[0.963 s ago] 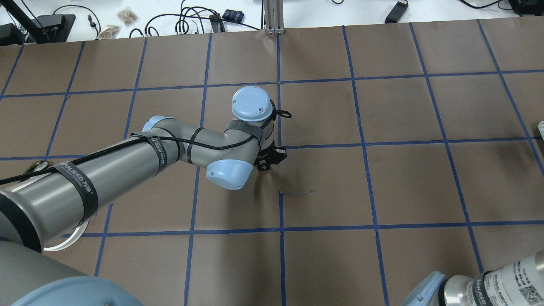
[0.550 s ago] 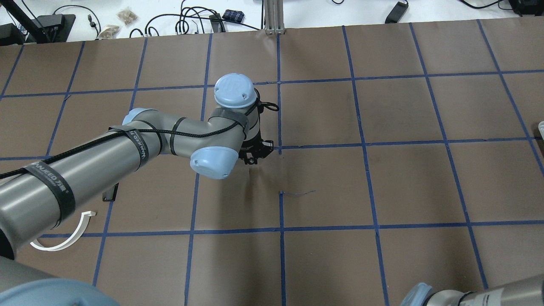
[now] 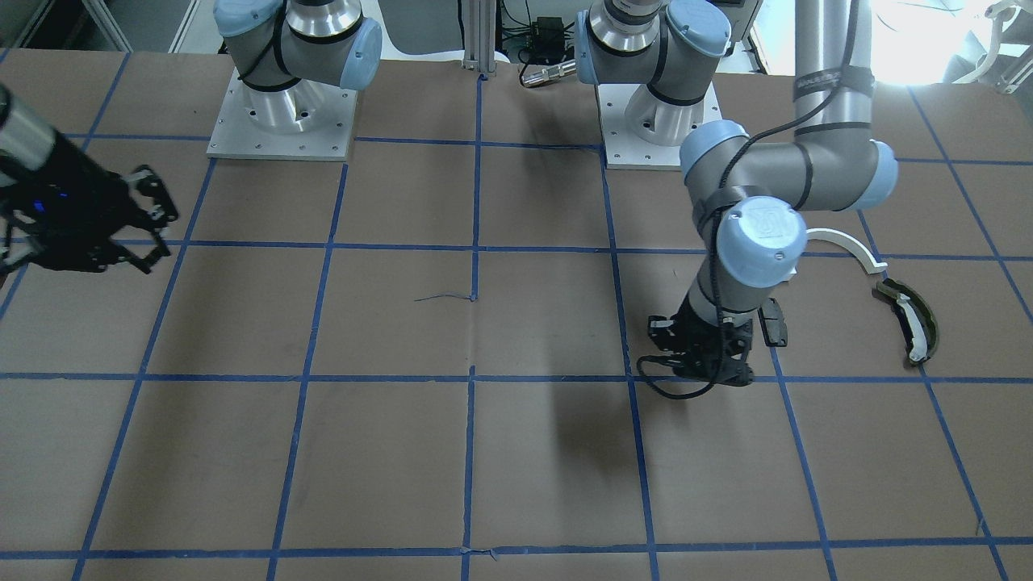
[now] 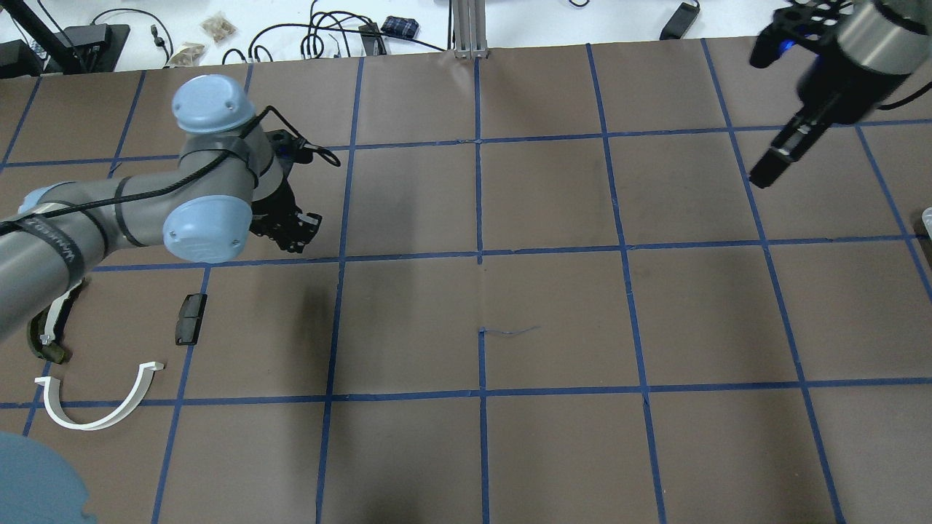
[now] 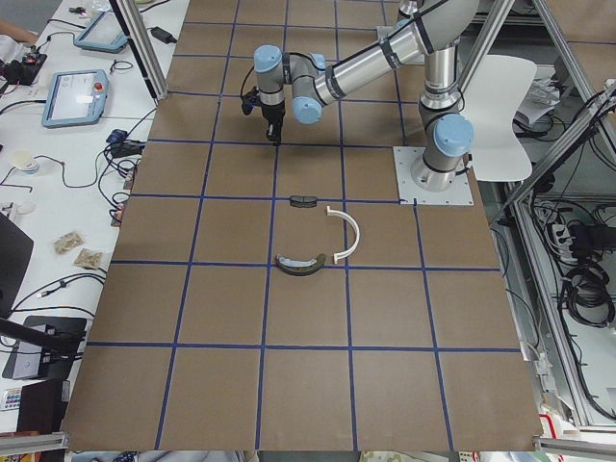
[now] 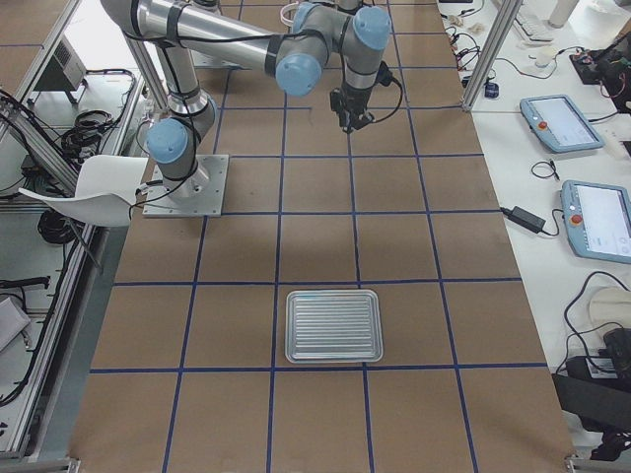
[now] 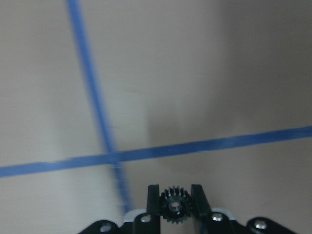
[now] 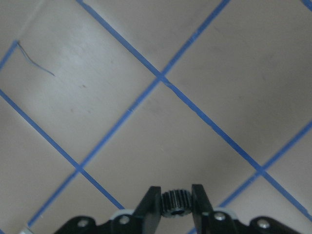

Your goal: Place bearing gear from tray to pile

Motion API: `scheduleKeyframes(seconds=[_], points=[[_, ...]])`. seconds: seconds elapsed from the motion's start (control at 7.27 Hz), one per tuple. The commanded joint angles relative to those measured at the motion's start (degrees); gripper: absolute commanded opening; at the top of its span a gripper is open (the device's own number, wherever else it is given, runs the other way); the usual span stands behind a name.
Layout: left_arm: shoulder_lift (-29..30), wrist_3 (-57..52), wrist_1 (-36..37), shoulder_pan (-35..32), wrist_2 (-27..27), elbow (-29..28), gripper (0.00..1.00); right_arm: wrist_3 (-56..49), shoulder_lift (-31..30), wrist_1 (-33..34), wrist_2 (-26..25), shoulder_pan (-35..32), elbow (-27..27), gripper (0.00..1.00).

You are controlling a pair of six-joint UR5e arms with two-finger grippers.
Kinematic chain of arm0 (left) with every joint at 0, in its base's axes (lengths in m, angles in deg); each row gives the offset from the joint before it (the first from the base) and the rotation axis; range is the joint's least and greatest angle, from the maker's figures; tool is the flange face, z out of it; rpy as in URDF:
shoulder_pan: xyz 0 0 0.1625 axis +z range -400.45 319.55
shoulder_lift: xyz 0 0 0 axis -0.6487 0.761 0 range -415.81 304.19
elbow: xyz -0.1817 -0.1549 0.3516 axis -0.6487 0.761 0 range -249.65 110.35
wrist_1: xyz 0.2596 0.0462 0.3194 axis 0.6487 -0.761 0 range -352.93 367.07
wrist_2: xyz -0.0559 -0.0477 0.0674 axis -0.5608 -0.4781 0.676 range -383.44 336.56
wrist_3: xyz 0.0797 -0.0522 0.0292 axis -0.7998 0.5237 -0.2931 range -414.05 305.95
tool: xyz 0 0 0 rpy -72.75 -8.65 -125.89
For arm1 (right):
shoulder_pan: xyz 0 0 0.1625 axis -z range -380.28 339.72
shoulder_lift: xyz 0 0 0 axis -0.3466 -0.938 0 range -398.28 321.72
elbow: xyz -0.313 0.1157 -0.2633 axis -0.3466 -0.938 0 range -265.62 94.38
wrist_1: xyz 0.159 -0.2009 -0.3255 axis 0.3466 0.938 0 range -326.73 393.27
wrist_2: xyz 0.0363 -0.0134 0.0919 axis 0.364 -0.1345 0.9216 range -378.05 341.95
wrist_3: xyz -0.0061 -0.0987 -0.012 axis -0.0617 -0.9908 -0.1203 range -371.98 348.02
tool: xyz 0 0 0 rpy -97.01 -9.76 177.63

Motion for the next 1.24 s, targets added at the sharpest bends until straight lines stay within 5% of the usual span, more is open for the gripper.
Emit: scheduleKeyframes(seconds=[0.0, 0.28, 0.69, 0.83, 0.96, 1.1], points=[[-1.88, -18.72, 0.06, 13.66, 1.76, 0.7, 0.0, 26.38, 8.38, 13.38, 0.55, -18.85, 0.14, 0.08], [0.83, -29.22, 0.67, 25.12, -1.84, 0.78, 0.0, 42.63, 23.39, 38.31, 0.21, -30.04, 0.05, 0.09], [2.07, -30.59, 1.21, 26.03, -1.67, 0.96, 0.0, 44.26, 26.72, 38.62, -6.56, -33.43, 0.49, 0.13], [2.51, -30.42, 1.12, 26.12, -1.76, 0.96, 0.16, 44.26, 26.54, 37.05, -6.56, -33.43, 0.58, 0.22], [2.86, -30.42, 1.03, 26.56, -1.85, 1.66, 0.38, 44.17, 26.62, 37.29, -6.47, -33.43, 0.49, 0.85], [2.95, -29.98, 1.29, 27.17, -1.68, 2.97, 0.65, 43.91, 26.45, 37.12, -6.47, -33.25, 0.14, 1.0]])
